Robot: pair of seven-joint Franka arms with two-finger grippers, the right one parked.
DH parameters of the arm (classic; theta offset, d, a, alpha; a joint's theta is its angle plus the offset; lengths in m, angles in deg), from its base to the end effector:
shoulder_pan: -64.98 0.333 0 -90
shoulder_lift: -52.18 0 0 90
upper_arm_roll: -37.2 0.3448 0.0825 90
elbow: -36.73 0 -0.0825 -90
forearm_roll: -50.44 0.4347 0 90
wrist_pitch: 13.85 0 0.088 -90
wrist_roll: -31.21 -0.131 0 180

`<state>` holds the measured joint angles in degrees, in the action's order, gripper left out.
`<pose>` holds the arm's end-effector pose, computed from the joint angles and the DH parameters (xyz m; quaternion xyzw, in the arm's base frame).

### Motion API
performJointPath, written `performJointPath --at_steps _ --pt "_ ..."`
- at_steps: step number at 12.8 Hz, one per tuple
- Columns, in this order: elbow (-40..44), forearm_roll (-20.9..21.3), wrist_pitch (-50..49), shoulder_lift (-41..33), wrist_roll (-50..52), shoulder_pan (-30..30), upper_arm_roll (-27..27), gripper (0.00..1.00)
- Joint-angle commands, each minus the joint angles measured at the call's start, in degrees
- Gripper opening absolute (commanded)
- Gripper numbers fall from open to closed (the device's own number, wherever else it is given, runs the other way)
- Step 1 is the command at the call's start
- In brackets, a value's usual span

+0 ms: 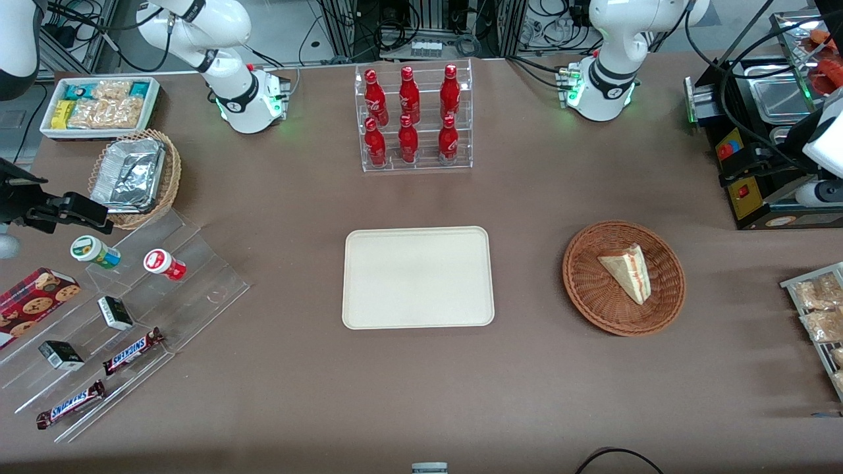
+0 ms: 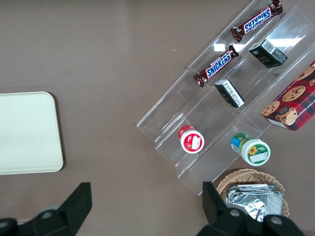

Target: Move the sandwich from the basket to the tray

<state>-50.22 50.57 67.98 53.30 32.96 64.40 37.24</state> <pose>0.5941 -0.0053 0.6334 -0.9985 -0.0106 0.0544 0.0022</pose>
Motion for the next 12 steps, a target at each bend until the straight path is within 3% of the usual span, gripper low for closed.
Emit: performJointPath --at_steps 1,6,12 --pt "-0.14 0.39 1.14 -0.16 0.80 -0.65 0.32 1.00" --pt "-1.37 0.04 1.85 0.72 0.63 -0.04 0.50 1.00" --pt "-15.15 0.40 16.41 -1.03 12.21 -1.09 -1.25 1.00"
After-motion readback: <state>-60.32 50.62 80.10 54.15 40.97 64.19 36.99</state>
